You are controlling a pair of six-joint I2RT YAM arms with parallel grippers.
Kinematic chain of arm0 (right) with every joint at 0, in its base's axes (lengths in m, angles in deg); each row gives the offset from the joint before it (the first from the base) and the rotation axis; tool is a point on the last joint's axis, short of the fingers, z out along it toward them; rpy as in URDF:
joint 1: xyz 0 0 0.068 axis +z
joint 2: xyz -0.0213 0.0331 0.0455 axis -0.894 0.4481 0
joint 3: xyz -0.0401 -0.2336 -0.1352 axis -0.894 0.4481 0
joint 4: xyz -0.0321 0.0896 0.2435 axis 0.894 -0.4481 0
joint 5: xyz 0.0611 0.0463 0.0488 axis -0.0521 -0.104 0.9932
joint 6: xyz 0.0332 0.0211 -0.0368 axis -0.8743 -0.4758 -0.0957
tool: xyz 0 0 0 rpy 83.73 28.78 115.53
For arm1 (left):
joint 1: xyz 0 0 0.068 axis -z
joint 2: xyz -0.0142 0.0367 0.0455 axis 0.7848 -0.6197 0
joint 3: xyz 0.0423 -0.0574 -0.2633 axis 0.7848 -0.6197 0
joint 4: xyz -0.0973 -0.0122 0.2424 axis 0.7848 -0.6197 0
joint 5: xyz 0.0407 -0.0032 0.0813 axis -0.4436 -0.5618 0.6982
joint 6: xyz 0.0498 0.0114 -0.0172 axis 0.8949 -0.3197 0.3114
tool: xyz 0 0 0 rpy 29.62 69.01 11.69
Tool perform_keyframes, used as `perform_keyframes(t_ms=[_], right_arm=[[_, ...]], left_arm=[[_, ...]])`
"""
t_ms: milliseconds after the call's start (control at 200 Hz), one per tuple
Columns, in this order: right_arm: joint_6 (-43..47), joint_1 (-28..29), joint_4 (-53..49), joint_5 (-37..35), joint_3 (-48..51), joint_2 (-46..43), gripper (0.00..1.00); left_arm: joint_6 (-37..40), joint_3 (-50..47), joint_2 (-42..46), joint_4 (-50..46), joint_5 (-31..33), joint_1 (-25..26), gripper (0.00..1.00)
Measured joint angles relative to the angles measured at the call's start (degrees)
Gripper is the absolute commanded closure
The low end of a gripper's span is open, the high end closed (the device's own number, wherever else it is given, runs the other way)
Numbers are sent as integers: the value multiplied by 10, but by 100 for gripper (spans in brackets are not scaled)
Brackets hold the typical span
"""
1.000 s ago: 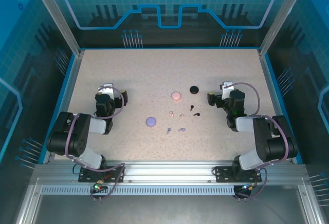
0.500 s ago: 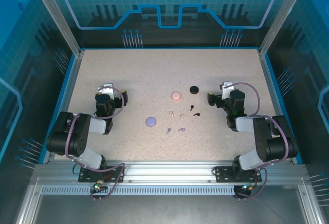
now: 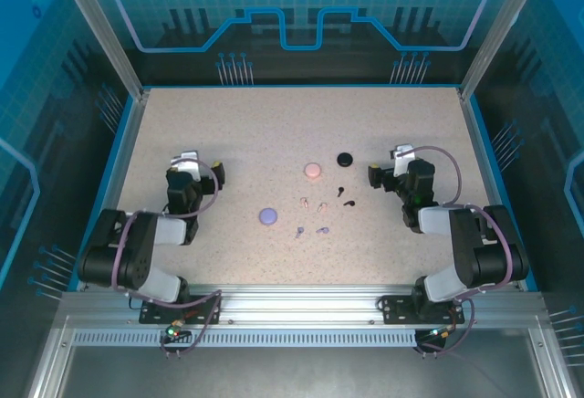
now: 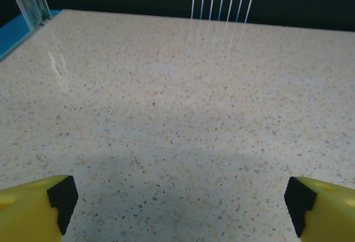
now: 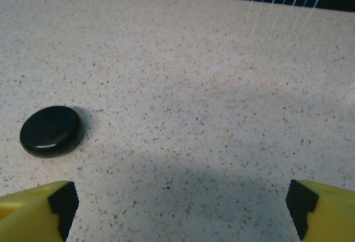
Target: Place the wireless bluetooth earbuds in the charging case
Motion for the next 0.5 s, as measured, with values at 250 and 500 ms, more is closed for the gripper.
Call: perform_keyframes(t_ms=[250,500], right_arm=[[-3,-11,-174,19,-84,-95,0],[-18,-12,-428,28,-210,-150,0]], left_arm=[[-57,25,176,-145,8,0,1],[-234,155,269,-404,-43,0,1]])
